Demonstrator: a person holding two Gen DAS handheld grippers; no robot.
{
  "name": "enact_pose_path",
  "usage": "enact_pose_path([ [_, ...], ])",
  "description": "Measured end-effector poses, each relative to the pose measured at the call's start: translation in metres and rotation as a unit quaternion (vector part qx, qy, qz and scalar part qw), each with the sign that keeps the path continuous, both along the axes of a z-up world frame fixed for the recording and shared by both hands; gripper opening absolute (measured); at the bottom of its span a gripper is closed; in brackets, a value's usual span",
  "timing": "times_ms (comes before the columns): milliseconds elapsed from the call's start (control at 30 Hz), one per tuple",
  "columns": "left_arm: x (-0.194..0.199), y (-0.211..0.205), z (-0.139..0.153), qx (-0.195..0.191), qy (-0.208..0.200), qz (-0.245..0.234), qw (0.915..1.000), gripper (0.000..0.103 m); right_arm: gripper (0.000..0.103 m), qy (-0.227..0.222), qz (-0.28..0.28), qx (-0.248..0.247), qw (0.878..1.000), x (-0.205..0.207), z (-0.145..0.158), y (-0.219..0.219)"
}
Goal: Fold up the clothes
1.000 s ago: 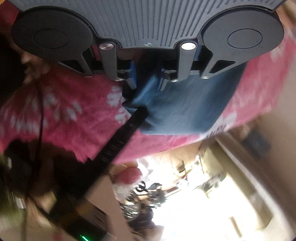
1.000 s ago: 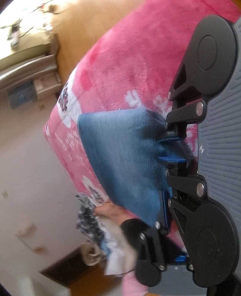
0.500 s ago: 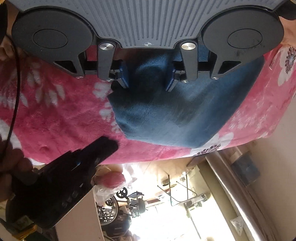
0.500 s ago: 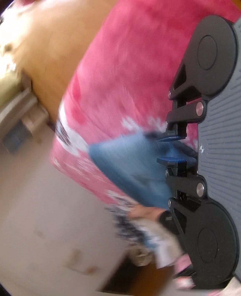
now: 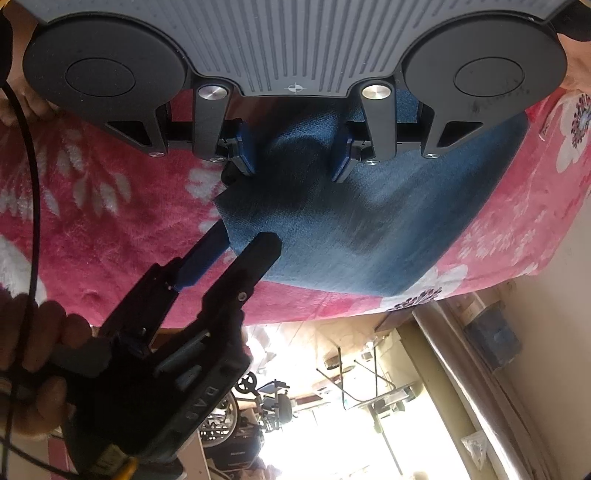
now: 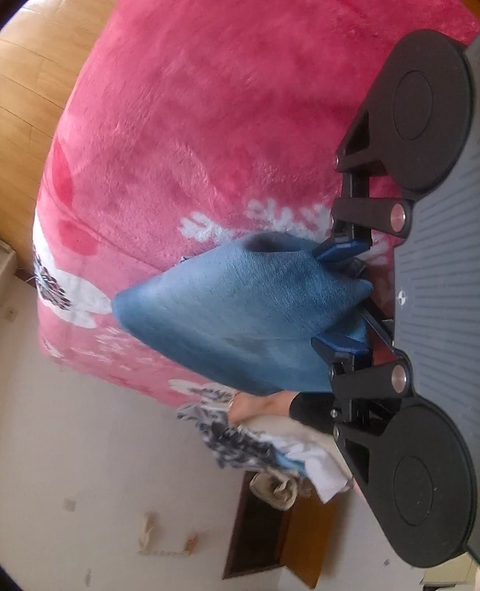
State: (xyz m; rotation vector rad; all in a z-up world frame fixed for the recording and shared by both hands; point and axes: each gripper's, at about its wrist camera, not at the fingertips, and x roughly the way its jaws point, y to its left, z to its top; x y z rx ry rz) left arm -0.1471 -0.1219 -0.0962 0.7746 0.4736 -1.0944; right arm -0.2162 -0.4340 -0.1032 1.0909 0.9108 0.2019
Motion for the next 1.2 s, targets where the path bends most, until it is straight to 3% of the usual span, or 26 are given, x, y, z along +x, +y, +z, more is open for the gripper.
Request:
enact_pose_path([
  [200, -0.004, -0.001, -0.003, 0.002, -0.014, -0.005, 0.9999, 0.047, 0.043, 0.012, 0.002, -0.003, 1.000, 0.002, 0.008, 0.003],
  [233, -0.006, -0.001, -0.003, 0.003, -0.016, -0.006, 0.9998, 0.047, 0.038, 0.014, 0.001, -0.003, 1.000, 0.003, 0.007, 0.004],
  [300, -0.006, 0.000, -0.001, 0.007, -0.018, -0.006, 0.9998, 0.047, 0.016, 0.012, -0.006, 0.008, 1.000, 0.004, 0.004, 0.003],
  [333, -0.005, 0.001, 0.001, 0.008, -0.016, -0.005, 0.9998, 0.047, 0.014, 0.007, -0.010, 0.017, 1.000, 0.004, 0.003, 0.003],
  [467, 0.005, 0.011, 0.013, -0.009, 0.019, 0.007, 0.9998, 0.047, 0.012, -0.044, -0.040, 0.107, 0.992, -0.006, -0.012, -0.007],
  [600, 0.020, 0.024, 0.029, -0.041, 0.086, 0.030, 0.9950, 0.047, 0.011, -0.032, -0.071, 0.196, 0.977, -0.016, -0.050, -0.012],
  [733, 0.032, 0.027, 0.044, -0.095, 0.152, 0.048, 0.9826, 0.058, 0.011, -0.041, -0.080, 0.214, 0.973, -0.019, -0.062, -0.011],
  [800, 0.031, 0.018, 0.043, -0.096, 0.148, 0.054, 0.9828, 0.058, 0.011, -0.043, -0.080, 0.218, 0.972, -0.018, -0.066, -0.011],
  [967, 0.023, -0.014, 0.014, -0.036, 0.093, 0.044, 0.9941, 0.059, 0.012, -0.048, -0.076, 0.204, 0.975, -0.017, -0.067, -0.010],
  [1100, 0.013, -0.014, 0.004, -0.023, 0.058, 0.027, 0.9977, 0.059, 0.016, -0.032, -0.072, 0.142, 0.987, -0.019, -0.056, -0.011],
  [1200, 0.013, -0.010, 0.004, -0.023, 0.056, 0.026, 0.9978, 0.059, 0.023, -0.041, -0.054, 0.037, 0.997, -0.020, -0.022, -0.011],
])
